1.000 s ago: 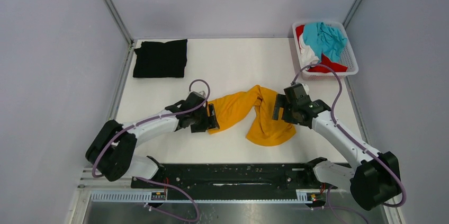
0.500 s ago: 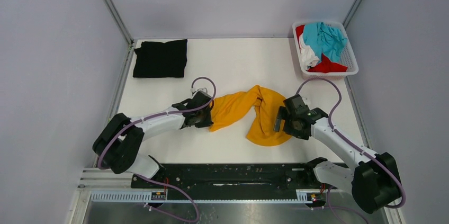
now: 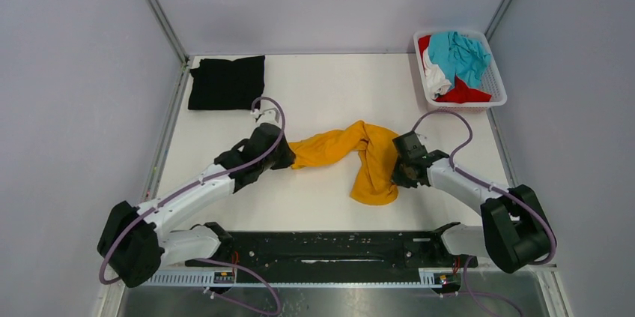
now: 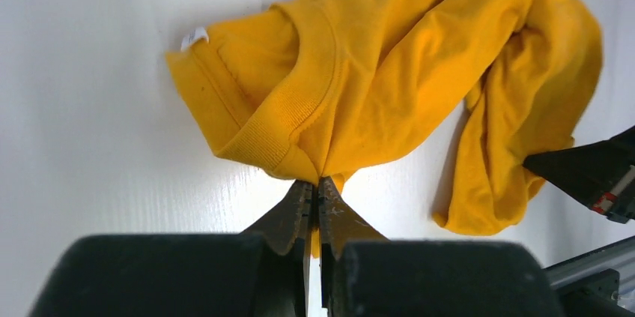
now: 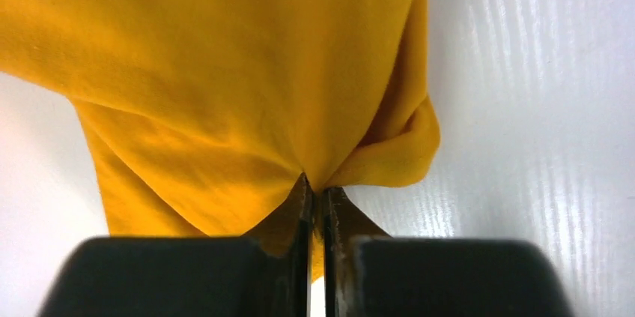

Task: Fold and stack the t-shirts
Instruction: Flatten out the tshirt

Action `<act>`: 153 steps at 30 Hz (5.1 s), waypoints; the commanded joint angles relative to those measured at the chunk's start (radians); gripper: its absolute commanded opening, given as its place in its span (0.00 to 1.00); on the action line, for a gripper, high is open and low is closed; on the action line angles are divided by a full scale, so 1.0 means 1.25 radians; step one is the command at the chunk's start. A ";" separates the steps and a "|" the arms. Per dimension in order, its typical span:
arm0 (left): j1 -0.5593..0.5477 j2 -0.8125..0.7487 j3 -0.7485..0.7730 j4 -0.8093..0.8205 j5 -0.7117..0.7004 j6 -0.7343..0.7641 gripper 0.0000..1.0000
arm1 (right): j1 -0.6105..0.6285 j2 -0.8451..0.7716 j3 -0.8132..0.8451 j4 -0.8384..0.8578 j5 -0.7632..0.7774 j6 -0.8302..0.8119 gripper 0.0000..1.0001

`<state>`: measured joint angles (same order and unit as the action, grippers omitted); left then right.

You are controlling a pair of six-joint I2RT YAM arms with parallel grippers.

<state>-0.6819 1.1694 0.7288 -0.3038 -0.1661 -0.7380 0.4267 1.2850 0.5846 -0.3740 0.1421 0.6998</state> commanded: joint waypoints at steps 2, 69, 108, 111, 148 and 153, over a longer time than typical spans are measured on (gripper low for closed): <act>-0.001 -0.131 0.058 -0.033 -0.105 0.029 0.00 | 0.005 -0.119 0.054 -0.016 0.097 -0.036 0.00; 0.374 0.617 0.753 -0.120 -0.091 0.136 0.77 | -0.251 0.408 0.737 -0.002 0.053 -0.271 0.73; 0.051 0.324 0.083 0.014 0.169 -0.031 0.99 | -0.241 0.319 0.359 0.038 -0.094 -0.130 0.74; 0.067 0.325 0.082 0.003 0.144 -0.026 0.99 | -0.241 0.331 0.367 0.033 -0.041 -0.126 0.60; 0.187 -0.126 -0.056 -0.374 -0.020 -0.139 0.99 | -0.362 -0.197 0.110 -0.334 -0.046 -0.150 0.77; 0.186 -0.139 -0.122 -0.393 0.032 -0.173 0.99 | -0.363 -0.211 0.078 -0.322 -0.108 -0.150 0.77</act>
<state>-0.4522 0.9966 0.6285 -0.7311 -0.1471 -0.8917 -0.0246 1.0229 0.7155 -0.7921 0.0769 0.5205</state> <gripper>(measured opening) 0.989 0.773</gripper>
